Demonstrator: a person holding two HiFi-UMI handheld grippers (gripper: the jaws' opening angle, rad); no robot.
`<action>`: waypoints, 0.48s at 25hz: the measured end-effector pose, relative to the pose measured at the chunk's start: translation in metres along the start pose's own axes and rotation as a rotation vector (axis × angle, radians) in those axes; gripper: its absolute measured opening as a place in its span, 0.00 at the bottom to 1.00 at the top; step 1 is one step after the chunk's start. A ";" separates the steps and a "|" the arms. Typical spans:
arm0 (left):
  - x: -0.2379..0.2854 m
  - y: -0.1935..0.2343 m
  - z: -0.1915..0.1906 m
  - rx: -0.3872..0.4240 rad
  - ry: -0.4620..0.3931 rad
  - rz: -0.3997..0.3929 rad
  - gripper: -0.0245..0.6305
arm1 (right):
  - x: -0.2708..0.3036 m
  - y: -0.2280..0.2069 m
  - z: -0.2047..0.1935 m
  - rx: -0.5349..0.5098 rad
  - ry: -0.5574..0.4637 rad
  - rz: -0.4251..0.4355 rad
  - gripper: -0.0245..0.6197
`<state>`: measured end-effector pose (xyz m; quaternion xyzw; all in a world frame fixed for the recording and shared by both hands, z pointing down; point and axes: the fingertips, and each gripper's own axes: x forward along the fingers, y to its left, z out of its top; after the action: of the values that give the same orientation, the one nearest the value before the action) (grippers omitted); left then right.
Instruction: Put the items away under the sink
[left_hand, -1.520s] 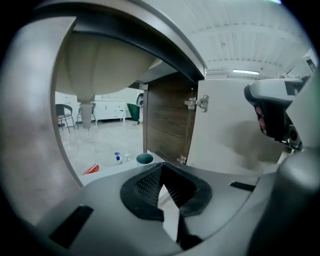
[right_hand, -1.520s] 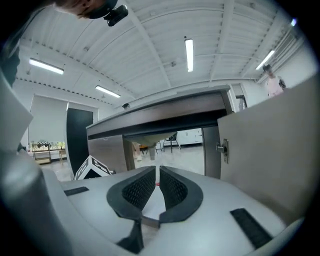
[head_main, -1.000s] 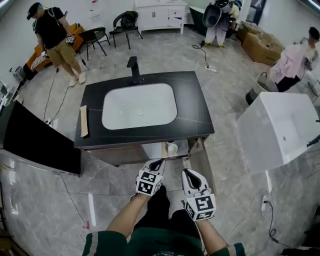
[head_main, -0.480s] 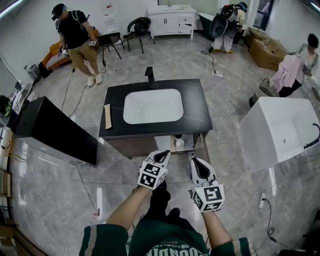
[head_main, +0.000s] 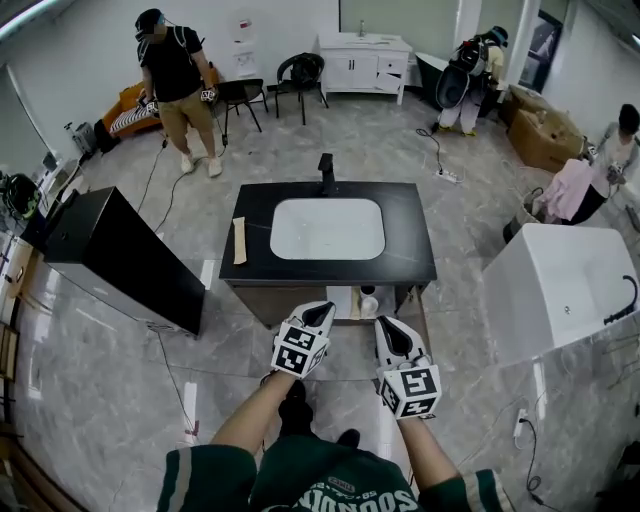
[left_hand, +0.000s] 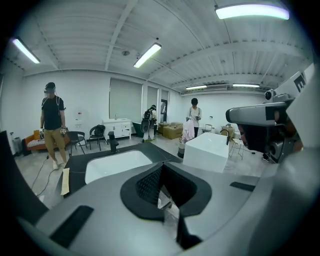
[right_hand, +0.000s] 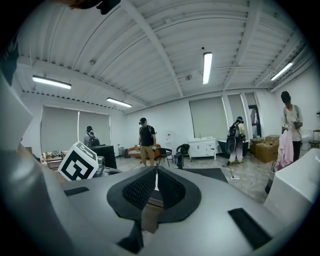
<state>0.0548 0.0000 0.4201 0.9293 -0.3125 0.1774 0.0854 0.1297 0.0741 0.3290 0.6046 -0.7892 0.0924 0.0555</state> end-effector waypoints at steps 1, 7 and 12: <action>-0.002 0.010 0.000 -0.005 -0.003 0.007 0.05 | 0.009 0.005 0.001 -0.003 0.000 0.005 0.10; -0.011 0.088 -0.004 -0.042 -0.004 0.045 0.05 | 0.078 0.036 0.007 -0.006 0.027 0.036 0.10; -0.014 0.154 -0.006 -0.052 -0.005 0.050 0.05 | 0.133 0.062 0.016 -0.016 0.036 0.058 0.10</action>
<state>-0.0517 -0.1127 0.4279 0.9191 -0.3404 0.1688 0.1043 0.0358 -0.0395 0.3348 0.5793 -0.8059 0.0986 0.0718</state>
